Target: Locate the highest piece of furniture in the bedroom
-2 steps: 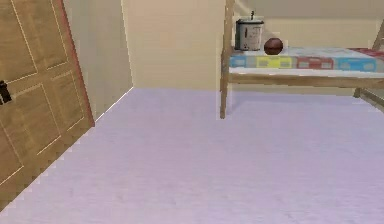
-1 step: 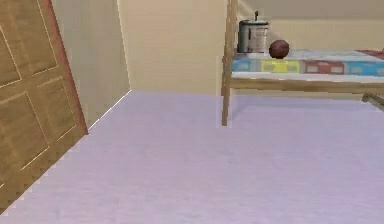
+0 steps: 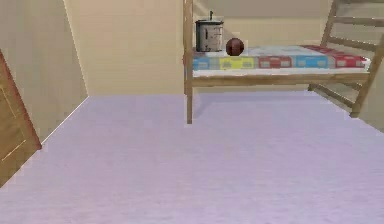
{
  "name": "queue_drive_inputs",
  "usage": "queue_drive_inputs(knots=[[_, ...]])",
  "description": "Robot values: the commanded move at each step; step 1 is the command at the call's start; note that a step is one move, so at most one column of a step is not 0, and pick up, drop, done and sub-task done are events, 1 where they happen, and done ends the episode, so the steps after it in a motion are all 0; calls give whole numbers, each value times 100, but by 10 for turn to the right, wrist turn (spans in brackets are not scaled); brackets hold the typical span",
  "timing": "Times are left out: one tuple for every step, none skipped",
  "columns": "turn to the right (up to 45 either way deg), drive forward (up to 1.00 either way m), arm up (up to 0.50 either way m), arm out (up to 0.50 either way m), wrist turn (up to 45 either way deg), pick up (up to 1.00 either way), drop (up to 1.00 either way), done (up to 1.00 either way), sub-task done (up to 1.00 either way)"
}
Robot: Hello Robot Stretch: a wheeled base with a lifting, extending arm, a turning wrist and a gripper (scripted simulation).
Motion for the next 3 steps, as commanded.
queue_drive_inputs(knots=[[0, 100, 0, 0, 0, 0, 0, 0, 0], [30, 0, 0, 0, 0, 0, 0, 0, 0], [0, 55, 0, 0, 0, 0, 0, 0, 0]])
